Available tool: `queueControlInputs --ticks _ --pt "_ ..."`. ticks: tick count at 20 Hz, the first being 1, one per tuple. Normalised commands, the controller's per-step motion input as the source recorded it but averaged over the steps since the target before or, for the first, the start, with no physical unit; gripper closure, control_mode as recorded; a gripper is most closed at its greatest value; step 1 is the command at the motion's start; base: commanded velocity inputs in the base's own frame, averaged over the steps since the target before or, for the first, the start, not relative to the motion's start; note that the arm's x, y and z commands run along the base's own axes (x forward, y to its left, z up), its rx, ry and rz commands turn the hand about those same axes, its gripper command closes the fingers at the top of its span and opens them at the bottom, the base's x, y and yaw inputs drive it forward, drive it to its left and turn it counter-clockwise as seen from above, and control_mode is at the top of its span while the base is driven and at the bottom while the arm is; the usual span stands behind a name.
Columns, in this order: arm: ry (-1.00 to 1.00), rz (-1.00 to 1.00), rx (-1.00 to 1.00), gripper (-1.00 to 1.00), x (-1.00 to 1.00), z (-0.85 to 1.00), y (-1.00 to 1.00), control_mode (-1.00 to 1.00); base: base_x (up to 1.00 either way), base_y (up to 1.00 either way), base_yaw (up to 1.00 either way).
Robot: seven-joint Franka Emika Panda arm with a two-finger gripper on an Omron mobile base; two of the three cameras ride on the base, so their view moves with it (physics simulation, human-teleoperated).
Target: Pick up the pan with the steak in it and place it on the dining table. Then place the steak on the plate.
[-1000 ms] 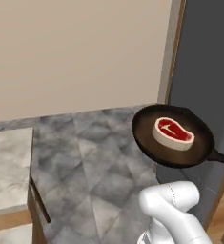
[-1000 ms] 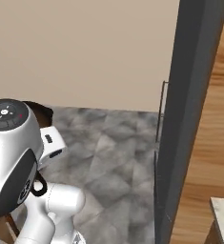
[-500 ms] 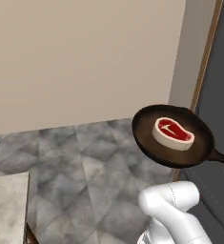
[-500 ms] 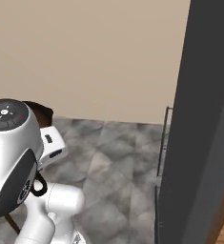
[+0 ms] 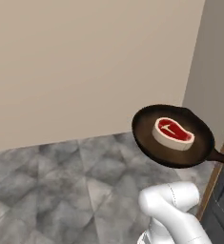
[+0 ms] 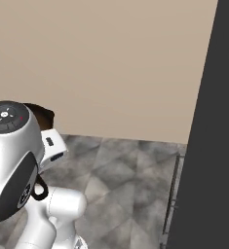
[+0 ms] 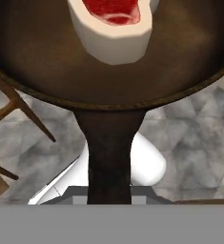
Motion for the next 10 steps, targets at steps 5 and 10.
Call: queueControlInputs --ticks 5,10 --pt "0.00 0.00 0.00 1.00 0.00 0.00 0.00 1.00 1.00 -0.07 0.02" --pt "0.00 0.00 0.00 1.00 0.00 0.00 0.00 1.00 1.00 -0.14 0.04"
